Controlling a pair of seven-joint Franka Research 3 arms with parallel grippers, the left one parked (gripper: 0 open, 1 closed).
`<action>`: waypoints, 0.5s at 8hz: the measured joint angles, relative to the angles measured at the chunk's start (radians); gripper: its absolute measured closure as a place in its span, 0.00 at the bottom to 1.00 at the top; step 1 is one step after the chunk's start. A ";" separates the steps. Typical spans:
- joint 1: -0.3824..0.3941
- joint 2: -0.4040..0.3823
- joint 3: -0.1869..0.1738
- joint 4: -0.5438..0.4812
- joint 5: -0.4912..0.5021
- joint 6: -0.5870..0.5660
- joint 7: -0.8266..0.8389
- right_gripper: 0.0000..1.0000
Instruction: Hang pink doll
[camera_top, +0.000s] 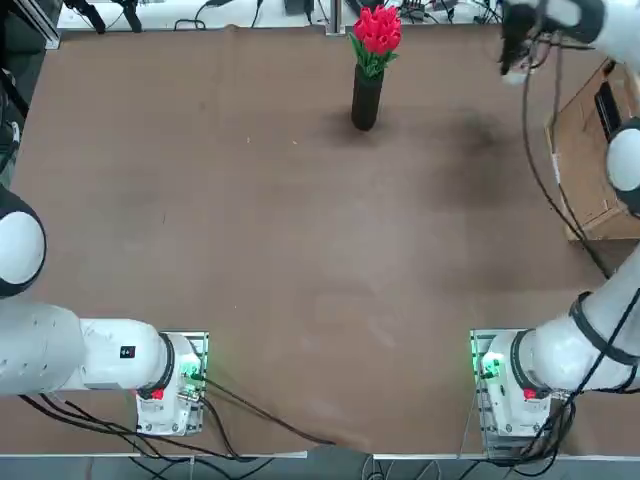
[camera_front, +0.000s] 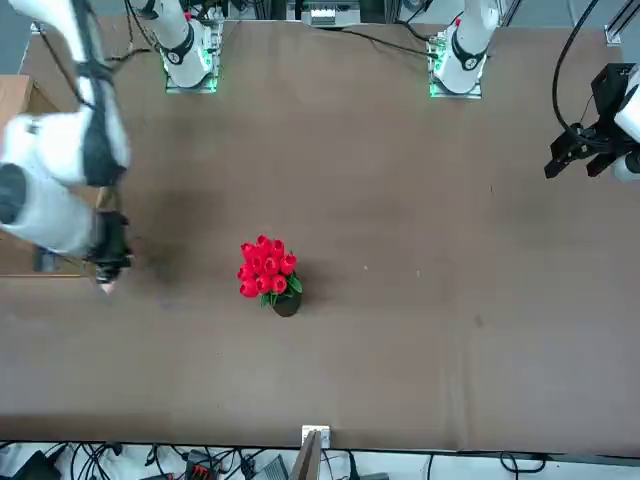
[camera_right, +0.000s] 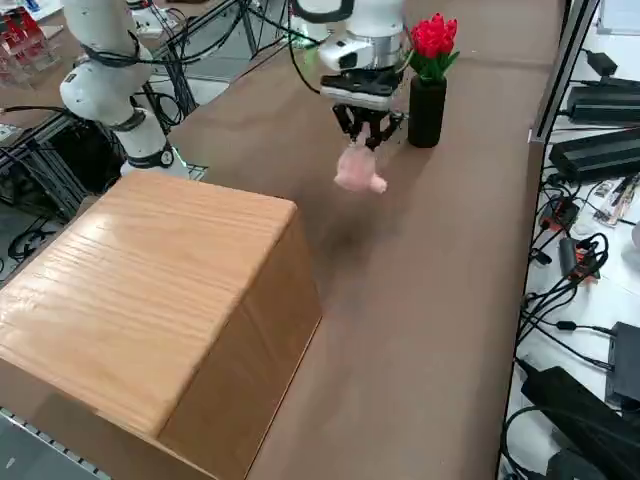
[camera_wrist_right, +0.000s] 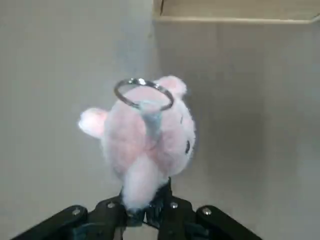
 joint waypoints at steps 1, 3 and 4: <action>-0.062 -0.020 -0.001 -0.001 0.068 -0.024 -0.054 0.96; -0.182 -0.055 -0.002 -0.001 0.224 -0.090 -0.206 0.96; -0.241 -0.068 -0.002 -0.002 0.266 -0.115 -0.277 0.96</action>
